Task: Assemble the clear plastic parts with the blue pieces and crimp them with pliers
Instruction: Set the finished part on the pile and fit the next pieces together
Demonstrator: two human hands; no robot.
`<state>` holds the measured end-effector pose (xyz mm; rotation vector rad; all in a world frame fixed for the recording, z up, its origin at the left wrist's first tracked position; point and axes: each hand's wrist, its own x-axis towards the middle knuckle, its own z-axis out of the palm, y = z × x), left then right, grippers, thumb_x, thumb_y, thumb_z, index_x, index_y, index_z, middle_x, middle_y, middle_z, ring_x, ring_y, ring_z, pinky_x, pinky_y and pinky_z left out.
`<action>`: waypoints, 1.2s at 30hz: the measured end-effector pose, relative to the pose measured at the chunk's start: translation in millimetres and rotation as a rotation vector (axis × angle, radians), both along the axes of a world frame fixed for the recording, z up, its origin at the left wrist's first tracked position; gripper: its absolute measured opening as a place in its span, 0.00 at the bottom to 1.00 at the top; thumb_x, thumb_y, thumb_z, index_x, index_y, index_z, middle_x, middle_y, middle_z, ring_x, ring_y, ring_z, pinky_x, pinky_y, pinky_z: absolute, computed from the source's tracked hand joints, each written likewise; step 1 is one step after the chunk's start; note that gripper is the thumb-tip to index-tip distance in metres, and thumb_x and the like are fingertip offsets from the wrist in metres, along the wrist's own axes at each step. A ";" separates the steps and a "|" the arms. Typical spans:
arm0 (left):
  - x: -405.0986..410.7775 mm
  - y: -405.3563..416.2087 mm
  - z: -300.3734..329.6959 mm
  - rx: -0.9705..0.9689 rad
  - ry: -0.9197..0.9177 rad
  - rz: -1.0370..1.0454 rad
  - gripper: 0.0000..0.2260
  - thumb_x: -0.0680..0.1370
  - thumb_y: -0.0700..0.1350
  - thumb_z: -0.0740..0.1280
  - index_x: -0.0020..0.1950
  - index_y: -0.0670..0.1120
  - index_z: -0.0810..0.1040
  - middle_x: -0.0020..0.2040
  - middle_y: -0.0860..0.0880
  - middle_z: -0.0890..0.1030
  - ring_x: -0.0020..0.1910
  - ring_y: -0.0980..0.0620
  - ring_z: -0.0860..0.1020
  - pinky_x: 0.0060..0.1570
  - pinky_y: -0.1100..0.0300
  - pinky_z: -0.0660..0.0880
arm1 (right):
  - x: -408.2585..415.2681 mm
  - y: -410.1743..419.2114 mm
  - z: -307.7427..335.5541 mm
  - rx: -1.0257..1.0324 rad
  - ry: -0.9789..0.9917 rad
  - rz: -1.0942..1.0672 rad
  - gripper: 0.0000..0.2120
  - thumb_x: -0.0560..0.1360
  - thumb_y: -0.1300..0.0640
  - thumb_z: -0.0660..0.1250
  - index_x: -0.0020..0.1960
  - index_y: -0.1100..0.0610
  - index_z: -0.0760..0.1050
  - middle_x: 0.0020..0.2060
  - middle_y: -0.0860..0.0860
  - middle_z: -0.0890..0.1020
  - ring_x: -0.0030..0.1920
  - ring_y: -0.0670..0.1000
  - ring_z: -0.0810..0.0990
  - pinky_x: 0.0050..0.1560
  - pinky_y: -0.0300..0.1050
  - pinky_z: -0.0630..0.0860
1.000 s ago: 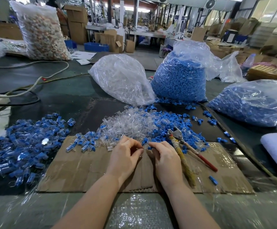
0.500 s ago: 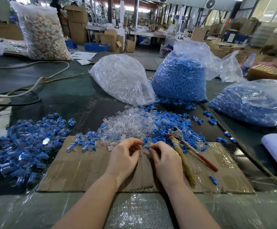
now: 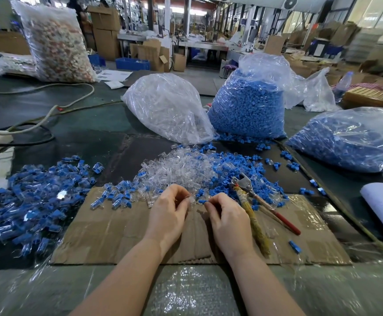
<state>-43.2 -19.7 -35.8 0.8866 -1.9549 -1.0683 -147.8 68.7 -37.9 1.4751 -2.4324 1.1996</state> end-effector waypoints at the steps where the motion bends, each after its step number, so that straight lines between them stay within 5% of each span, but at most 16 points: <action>1: 0.4 0.4 0.2 0.007 0.005 -0.010 0.11 0.77 0.38 0.65 0.42 0.55 0.73 0.39 0.53 0.77 0.40 0.55 0.76 0.39 0.71 0.71 | -0.1 0.2 -0.2 -0.001 0.000 0.001 0.05 0.77 0.55 0.65 0.45 0.55 0.76 0.40 0.46 0.79 0.43 0.47 0.75 0.45 0.40 0.70; 7: 2.5 1.5 1.2 -0.007 -0.028 -0.029 0.13 0.77 0.38 0.64 0.48 0.58 0.76 0.45 0.55 0.77 0.41 0.59 0.74 0.40 0.73 0.70 | 0.4 1.4 -0.2 0.000 -0.006 0.020 0.05 0.77 0.55 0.64 0.45 0.56 0.76 0.40 0.47 0.80 0.44 0.48 0.76 0.46 0.43 0.72; 19: 4.2 1.9 2.6 0.014 -0.040 -0.111 0.11 0.74 0.36 0.68 0.46 0.54 0.78 0.38 0.55 0.79 0.36 0.65 0.75 0.40 0.74 0.69 | 1.0 -0.6 -1.8 0.015 0.056 0.038 0.07 0.75 0.54 0.66 0.41 0.56 0.75 0.37 0.49 0.80 0.41 0.51 0.76 0.41 0.41 0.65; 25: 3.7 3.3 2.6 -0.014 -0.110 -0.138 0.08 0.74 0.38 0.69 0.47 0.51 0.79 0.41 0.52 0.81 0.43 0.55 0.79 0.47 0.65 0.74 | 1.9 -1.7 -3.9 0.056 0.103 0.057 0.08 0.75 0.52 0.65 0.40 0.54 0.73 0.37 0.50 0.80 0.41 0.52 0.76 0.40 0.43 0.65; 30: 3.5 1.4 2.8 0.043 -0.071 -0.129 0.09 0.75 0.36 0.67 0.47 0.51 0.78 0.39 0.52 0.80 0.40 0.57 0.78 0.41 0.72 0.71 | 2.1 -0.3 -2.2 -0.015 0.086 0.090 0.06 0.74 0.53 0.68 0.43 0.56 0.76 0.38 0.48 0.80 0.42 0.49 0.77 0.43 0.43 0.71; 36: 2.3 0.4 3.0 0.111 -0.023 -0.134 0.09 0.75 0.35 0.66 0.46 0.49 0.79 0.37 0.50 0.79 0.37 0.56 0.76 0.39 0.69 0.71 | 2.0 1.7 1.3 -0.056 0.092 0.166 0.08 0.72 0.57 0.71 0.51 0.54 0.79 0.43 0.47 0.79 0.45 0.48 0.77 0.47 0.45 0.75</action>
